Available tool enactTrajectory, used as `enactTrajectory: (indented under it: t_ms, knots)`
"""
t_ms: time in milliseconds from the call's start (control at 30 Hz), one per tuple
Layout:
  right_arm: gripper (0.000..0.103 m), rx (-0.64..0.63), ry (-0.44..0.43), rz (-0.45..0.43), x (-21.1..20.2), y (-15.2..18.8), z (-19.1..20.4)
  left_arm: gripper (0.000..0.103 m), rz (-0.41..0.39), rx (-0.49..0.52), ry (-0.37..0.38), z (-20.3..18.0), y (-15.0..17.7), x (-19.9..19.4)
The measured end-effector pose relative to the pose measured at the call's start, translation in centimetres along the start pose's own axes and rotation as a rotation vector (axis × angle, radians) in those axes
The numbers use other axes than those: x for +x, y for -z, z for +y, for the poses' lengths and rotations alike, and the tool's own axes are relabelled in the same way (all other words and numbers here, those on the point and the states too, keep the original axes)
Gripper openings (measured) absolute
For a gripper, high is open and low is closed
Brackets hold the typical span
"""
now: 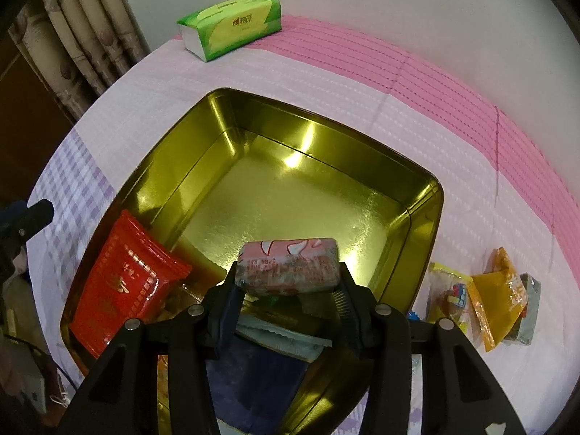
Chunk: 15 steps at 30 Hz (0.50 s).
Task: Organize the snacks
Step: 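Lower the held pink roll into the gold tin and open the right tool, then move the right tool to the grey-green square pack and grasp it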
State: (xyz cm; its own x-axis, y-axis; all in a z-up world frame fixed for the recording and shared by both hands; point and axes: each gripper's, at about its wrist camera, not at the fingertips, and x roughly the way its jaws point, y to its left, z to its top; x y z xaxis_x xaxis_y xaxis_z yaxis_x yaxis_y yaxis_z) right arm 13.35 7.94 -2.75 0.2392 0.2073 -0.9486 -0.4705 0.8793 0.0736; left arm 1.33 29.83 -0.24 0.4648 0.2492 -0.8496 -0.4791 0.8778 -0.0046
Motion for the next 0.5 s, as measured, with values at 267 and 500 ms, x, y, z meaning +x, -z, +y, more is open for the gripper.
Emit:
enactTrajectory:
  t_ms: [267, 500]
  knots:
    - [0.052, 0.033, -0.027, -0.072, -2.3, 0.1, -0.8, 0.072, -0.004, 0.006, -0.001, 0.0, 0.0, -0.1]
    - [0.052, 0.090, -0.020, -0.158, -6.6, 1.4, -4.2, 0.072, -0.005, 0.006, -0.002, -0.1, 0.0, -0.2]
